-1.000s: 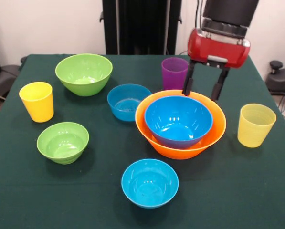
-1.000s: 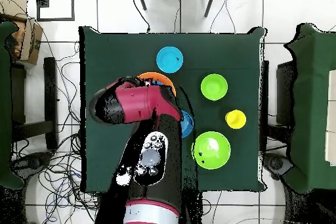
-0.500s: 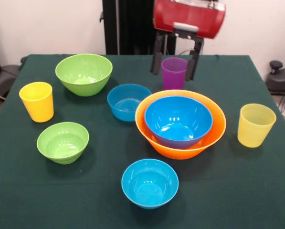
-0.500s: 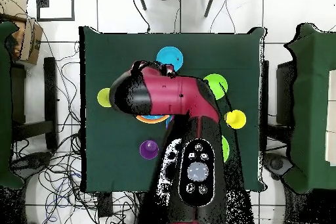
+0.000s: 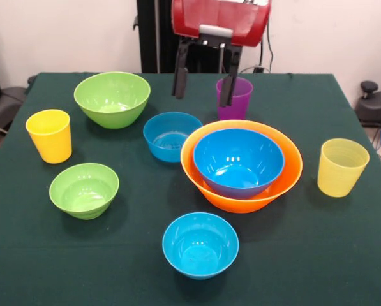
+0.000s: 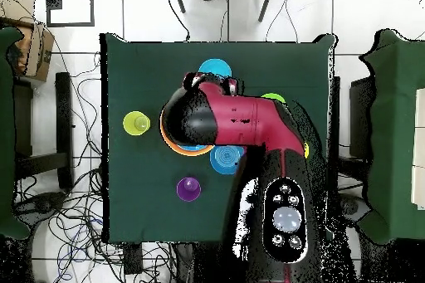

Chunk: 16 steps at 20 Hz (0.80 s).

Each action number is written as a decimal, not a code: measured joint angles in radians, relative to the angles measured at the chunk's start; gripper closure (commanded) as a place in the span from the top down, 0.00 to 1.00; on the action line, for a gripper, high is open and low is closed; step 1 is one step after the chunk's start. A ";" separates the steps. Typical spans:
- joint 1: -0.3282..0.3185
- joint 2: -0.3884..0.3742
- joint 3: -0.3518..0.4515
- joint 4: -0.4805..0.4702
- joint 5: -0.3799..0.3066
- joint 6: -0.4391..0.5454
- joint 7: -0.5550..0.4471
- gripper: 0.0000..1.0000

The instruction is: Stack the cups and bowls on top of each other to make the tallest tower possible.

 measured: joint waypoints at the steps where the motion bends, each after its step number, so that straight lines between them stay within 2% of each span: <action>1: -0.011 0.001 0.010 0.012 -0.012 -0.014 0.000 1.00; 6: -0.068 0.009 0.063 0.068 -0.062 -0.077 0.000 1.00; 16: -0.129 0.045 0.112 0.131 -0.156 -0.155 0.000 1.00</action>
